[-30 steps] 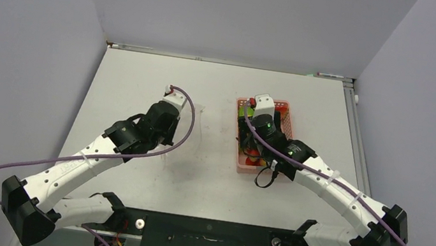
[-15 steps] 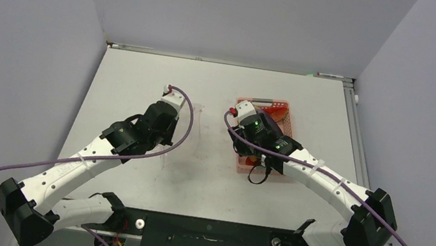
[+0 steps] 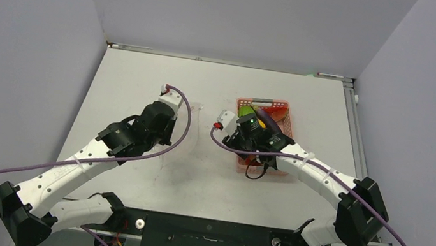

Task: Place the food in the zip-top bag and seal the zipper
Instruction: Pick up the fake fruit from the bin.

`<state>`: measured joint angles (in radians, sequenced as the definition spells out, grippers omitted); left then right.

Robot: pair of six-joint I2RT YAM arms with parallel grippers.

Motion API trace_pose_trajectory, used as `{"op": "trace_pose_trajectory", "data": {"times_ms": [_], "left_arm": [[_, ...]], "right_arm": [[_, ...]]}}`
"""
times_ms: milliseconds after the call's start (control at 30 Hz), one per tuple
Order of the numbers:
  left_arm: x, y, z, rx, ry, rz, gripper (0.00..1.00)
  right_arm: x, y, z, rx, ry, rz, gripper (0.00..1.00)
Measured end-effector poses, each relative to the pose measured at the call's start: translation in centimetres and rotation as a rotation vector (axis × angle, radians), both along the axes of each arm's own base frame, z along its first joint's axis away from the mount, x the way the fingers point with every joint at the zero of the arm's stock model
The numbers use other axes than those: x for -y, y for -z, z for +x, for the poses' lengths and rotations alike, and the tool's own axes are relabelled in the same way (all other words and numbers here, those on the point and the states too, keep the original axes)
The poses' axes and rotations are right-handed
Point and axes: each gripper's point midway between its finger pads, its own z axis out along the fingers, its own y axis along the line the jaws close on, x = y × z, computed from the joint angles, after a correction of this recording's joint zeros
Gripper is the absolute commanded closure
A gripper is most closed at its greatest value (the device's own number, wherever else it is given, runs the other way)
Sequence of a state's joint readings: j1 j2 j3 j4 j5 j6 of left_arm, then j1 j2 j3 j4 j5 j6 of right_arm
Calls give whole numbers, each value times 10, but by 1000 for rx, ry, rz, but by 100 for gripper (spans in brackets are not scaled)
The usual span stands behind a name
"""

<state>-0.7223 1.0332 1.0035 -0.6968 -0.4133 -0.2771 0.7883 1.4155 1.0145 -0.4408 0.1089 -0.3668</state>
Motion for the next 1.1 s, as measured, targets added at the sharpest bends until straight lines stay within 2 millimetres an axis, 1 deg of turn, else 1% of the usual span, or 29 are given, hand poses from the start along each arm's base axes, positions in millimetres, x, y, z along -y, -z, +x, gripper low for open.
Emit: {"op": "trace_pose_trajectory", "data": {"times_ms": [200, 500, 700, 900, 1033, 1100], "left_arm": [[-1, -3, -1, 7, 1, -6, 100], [-1, -4, -1, 10, 3, -11, 100], [-1, -4, -1, 10, 3, -11, 100], [-1, -4, -1, 10, 3, -11, 100], [-1, -4, -1, 10, 3, -11, 100], [-1, -4, -1, 10, 3, -11, 100]], "right_arm": [[7, 29, 5, -68, -29, -68, 47], [7, 37, 7, -89, -48, -82, 48], [7, 45, 11, -94, -52, -109, 54], [8, 46, 15, -79, -45, -122, 64], [9, 44, 17, -66, -40, -125, 80], [9, 44, 19, -60, -38, -126, 89]]}}
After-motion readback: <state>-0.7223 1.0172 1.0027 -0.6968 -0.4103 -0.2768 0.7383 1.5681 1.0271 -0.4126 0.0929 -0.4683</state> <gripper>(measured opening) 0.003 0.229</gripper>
